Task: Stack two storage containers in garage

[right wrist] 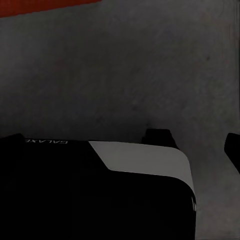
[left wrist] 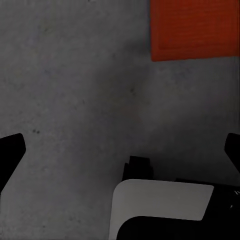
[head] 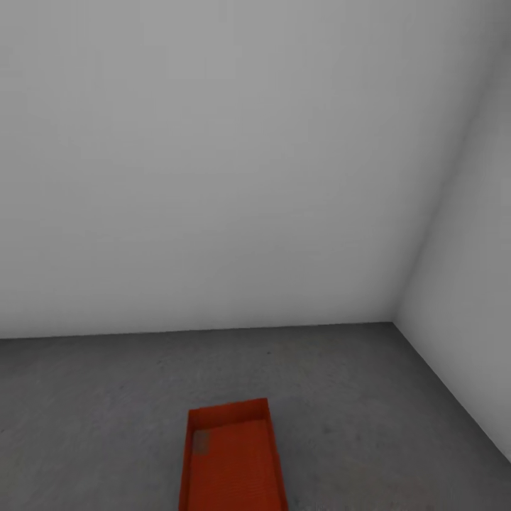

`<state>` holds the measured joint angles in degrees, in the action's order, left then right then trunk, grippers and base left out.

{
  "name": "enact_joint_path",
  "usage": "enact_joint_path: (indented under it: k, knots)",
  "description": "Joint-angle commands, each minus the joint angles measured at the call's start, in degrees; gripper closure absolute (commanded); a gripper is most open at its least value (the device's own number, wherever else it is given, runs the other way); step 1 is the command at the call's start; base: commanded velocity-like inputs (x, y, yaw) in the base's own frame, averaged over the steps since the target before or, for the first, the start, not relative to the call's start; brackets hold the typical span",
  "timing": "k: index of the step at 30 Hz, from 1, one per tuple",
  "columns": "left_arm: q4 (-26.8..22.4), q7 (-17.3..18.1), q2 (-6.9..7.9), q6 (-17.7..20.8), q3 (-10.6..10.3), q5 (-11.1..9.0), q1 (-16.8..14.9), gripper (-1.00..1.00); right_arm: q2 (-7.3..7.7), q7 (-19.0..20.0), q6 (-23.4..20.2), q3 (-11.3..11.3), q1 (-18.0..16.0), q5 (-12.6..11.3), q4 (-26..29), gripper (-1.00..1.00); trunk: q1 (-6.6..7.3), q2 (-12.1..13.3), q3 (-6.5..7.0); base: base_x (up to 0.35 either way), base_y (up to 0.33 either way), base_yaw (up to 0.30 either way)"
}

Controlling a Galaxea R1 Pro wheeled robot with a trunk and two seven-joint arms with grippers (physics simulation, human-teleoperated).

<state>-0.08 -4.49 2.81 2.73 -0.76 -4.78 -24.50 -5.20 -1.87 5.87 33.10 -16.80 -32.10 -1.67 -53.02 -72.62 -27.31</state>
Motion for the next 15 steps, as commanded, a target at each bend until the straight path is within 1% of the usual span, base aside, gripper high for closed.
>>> enact_joint_path:
  k: [1,15]
  knots:
    - [0.0,-0.1,-0.01,0.2,-0.1,-0.5,0.0,-1.0,-0.06,-0.1,0.3,0.5,-0.1,-0.4,-0.2,-1.0,0.0,0.0,-0.05,0.0,0.0,-0.293]
    - [0.0,-0.1,-0.08,0.3,-0.1,-0.5,0.0,-1.0,-0.07,-0.1,0.3,0.5,-0.1,-0.4,-0.2,-1.0,0.0,0.0,-0.05,0.0,0.0,-0.294]
